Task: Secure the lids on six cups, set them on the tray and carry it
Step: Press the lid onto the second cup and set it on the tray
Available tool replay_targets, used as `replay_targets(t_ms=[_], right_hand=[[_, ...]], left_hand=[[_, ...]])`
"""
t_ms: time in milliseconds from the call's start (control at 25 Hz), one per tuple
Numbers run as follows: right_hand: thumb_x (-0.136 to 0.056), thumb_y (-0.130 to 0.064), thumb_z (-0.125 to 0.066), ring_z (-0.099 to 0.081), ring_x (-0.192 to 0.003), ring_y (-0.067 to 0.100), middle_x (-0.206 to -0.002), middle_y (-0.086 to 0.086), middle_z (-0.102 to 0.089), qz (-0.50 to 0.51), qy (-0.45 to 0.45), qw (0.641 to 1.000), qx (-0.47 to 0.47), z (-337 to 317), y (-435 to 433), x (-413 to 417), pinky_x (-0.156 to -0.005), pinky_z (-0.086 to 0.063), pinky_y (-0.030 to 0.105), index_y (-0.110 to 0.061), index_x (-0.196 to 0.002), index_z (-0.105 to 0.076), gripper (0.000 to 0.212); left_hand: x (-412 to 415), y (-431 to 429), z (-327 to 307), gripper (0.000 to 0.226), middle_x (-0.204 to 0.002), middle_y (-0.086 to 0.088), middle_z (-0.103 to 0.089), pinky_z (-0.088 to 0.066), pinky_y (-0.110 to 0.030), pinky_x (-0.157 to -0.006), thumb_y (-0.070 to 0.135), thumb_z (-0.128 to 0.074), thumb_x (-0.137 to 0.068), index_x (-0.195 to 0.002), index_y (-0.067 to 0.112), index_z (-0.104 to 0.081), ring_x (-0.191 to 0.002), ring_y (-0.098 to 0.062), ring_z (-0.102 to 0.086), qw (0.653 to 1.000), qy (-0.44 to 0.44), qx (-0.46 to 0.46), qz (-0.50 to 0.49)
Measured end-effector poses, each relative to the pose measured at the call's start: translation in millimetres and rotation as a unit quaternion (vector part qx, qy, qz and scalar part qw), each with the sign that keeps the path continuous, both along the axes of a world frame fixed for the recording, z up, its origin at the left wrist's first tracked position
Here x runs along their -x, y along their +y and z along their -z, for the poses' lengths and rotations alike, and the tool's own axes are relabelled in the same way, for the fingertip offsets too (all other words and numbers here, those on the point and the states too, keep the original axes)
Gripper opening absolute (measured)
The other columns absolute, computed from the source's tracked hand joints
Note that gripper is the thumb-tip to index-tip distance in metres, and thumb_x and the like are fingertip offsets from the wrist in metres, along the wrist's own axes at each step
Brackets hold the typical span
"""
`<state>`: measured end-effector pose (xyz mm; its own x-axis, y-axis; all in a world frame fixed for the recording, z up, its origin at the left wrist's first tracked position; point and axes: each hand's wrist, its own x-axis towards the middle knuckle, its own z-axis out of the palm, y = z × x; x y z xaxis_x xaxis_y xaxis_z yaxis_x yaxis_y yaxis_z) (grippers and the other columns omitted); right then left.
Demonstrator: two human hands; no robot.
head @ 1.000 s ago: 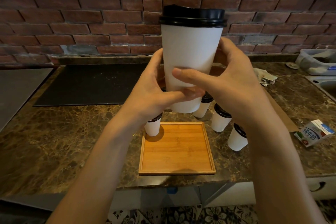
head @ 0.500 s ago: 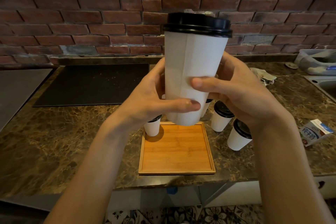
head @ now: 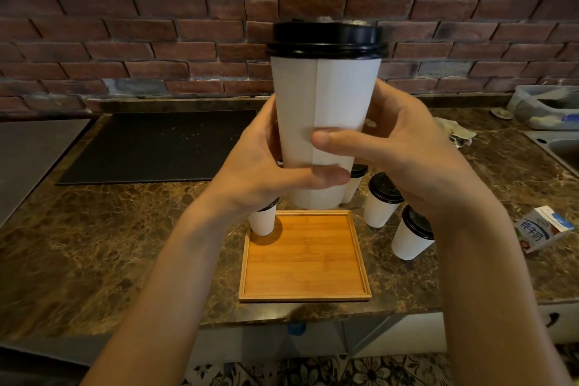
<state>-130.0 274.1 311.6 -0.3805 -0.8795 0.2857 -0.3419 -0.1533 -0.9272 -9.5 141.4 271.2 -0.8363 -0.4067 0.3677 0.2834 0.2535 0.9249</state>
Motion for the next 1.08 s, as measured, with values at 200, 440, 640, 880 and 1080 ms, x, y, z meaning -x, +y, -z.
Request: replay_targets(t_ms=[200, 440, 640, 880, 1080], right_hand=[[-0.064, -0.050, -0.074, -0.059, -0.111, 0.002, -0.122, -0.012, -0.062, 0.079, 0.044, 0.996, -0.007, -1, -5, -8, -0.087, -0.057, 0.026, -0.025, -0.137, -0.049, 0.081], [-0.066, -0.051, -0.079, -0.056, -0.110, 0.002, -0.123, -0.014, -0.058, 0.169, 0.089, 0.982, -0.012, 8, -15, -21, -0.086, -0.056, 0.026, -0.025, -0.140, -0.045, 0.085], [-0.064, -0.049, -0.082, -0.054, -0.109, -0.001, -0.124, -0.015, -0.055, 0.175, 0.078, 0.982, -0.006, 9, -16, -20, -0.087, -0.055, 0.026, -0.026, -0.139, -0.043, 0.087], [-0.060, -0.050, -0.084, -0.053, -0.117, 0.002, -0.129, -0.014, -0.055, 0.128, 0.064, 0.990, -0.003, 4, -10, -15, -0.094, -0.054, 0.034, -0.027, -0.140, -0.041, 0.093], [-0.058, -0.046, -0.082, -0.059, -0.113, 0.003, -0.123, -0.012, -0.061, 0.057, 0.007, 0.998, 0.012, 3, -6, -8, -0.089, -0.056, 0.028, -0.027, -0.135, -0.047, 0.087]], left_hand=[[4, 5, 0, 0.083, -0.116, 0.015, -0.059, -0.051, -0.011, -0.076, 0.023, -0.086, -0.057, -0.124, 0.037, -0.039, -0.109, 0.002, -0.058, 0.998, 0.015, 0.011, -0.064], [9, 10, 3, 0.092, -0.121, 0.014, -0.054, -0.050, -0.009, -0.075, 0.016, -0.084, -0.059, -0.135, 0.028, -0.033, -0.111, 0.006, -0.055, 0.994, 0.021, 0.019, -0.108], [7, 7, 5, 0.095, -0.123, 0.013, -0.053, -0.050, -0.010, -0.076, 0.023, -0.086, -0.054, -0.132, 0.035, -0.031, -0.111, 0.004, -0.056, 0.997, 0.004, 0.011, -0.080], [4, -1, 3, 0.103, -0.120, 0.010, -0.056, -0.050, -0.011, -0.078, 0.019, -0.091, -0.048, -0.134, 0.026, -0.034, -0.110, 0.003, -0.057, 0.998, -0.020, 0.021, -0.047], [-2, -3, 0, 0.076, -0.110, 0.019, -0.064, -0.053, -0.016, -0.077, 0.023, -0.080, -0.059, -0.124, 0.032, -0.043, -0.107, -0.005, -0.061, 1.000, -0.021, 0.005, -0.002]])
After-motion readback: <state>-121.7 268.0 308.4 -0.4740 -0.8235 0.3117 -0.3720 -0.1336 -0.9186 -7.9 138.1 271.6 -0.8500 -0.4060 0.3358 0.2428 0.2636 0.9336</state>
